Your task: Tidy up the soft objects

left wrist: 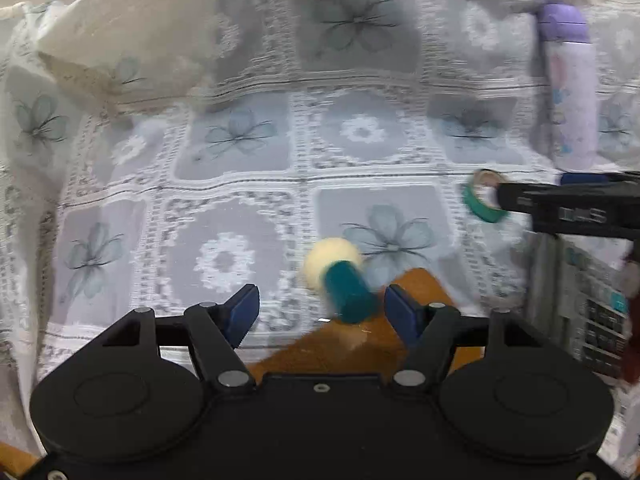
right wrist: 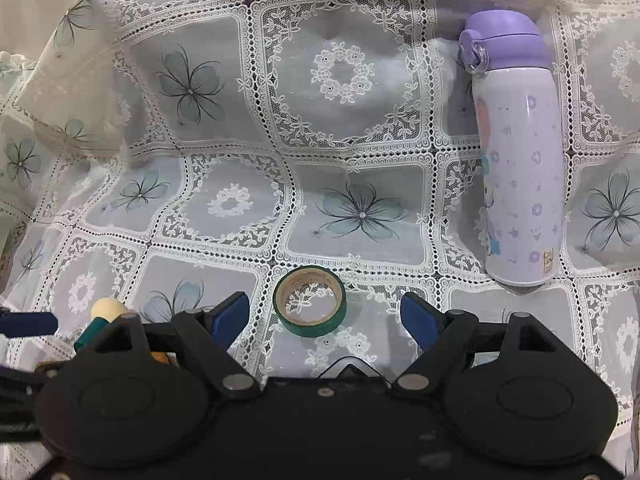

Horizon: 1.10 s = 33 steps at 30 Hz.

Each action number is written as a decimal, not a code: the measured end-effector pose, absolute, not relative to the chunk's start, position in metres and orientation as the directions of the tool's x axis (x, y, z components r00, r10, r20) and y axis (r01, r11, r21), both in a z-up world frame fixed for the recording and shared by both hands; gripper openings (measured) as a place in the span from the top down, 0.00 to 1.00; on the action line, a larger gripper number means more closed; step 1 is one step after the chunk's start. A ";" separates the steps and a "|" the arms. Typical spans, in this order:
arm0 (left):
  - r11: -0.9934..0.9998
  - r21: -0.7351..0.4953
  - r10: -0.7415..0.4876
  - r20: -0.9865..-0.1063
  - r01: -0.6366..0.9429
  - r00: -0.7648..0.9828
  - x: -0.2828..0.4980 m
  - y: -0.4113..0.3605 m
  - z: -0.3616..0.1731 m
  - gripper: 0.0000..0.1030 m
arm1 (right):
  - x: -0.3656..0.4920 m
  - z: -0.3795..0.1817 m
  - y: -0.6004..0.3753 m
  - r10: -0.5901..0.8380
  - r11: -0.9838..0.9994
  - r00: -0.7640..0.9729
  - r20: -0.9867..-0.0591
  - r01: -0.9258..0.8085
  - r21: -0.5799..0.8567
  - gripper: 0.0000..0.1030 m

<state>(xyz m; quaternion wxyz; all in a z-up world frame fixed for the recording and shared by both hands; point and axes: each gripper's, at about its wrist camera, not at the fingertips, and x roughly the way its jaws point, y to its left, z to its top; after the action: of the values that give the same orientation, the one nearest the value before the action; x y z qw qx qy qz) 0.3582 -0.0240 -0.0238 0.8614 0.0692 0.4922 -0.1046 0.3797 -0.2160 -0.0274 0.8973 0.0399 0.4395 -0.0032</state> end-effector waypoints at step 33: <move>0.952 -0.220 -0.101 -0.881 -0.211 0.463 0.383 0.001 -0.035 0.27 | 0.376 -0.026 -0.218 0.024 0.995 0.624 -0.781 0.057 0.076 0.21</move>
<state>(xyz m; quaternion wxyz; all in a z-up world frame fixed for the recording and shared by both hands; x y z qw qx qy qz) 0.3829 0.0014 -0.0349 0.8420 -0.1507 0.5170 0.0327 0.3764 -0.2176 -0.0262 0.8999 0.0466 0.4334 -0.0093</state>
